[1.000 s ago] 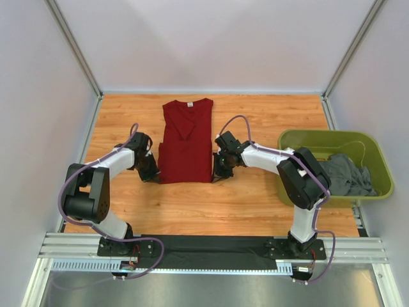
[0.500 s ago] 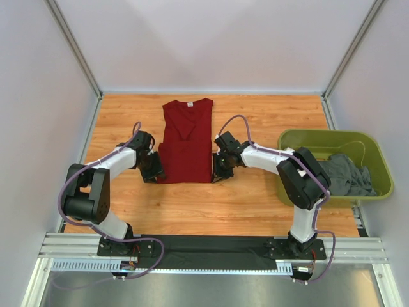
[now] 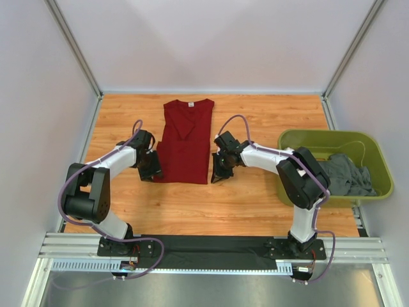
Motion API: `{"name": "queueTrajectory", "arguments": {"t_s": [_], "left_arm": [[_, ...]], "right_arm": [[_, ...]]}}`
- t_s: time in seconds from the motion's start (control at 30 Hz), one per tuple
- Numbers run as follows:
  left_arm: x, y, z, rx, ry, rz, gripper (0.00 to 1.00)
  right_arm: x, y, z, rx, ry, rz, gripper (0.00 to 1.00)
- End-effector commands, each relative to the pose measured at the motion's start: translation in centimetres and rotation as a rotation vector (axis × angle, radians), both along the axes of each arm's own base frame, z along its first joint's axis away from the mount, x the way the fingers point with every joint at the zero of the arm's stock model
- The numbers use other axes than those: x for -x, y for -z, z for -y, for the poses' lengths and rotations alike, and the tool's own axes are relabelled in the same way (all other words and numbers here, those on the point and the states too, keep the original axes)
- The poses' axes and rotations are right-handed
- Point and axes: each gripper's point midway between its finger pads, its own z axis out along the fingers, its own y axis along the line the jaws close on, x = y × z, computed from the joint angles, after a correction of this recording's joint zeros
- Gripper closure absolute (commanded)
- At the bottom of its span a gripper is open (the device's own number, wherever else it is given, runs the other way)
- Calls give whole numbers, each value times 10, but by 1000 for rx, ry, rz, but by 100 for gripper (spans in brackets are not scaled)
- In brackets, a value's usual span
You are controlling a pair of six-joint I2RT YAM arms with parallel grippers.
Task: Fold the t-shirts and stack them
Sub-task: Fold the tshirt
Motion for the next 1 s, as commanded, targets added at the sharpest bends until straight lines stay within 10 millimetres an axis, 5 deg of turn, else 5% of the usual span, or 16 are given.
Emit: {"name": "queueTrajectory", "arguments": {"t_s": [0.0, 0.1, 0.3, 0.63, 0.97], "left_arm": [[-6, -6, -7, -43, 22, 14, 48], [-8, -9, -8, -49, 15, 21, 48], [-1, 2, 1, 0, 6, -31, 54], [-5, -10, -6, -40, 26, -6, 53], [-11, -24, -9, -59, 33, 26, 50]], "right_arm": [[-10, -10, -8, -14, -17, 38, 91], [-10, -20, -13, -29, -27, 51, 89], [-9, -49, -33, -52, -74, 127, 63], [2, -19, -34, 52, -95, 98, 57], [-7, -13, -30, 104, -107, 129, 56]]}}
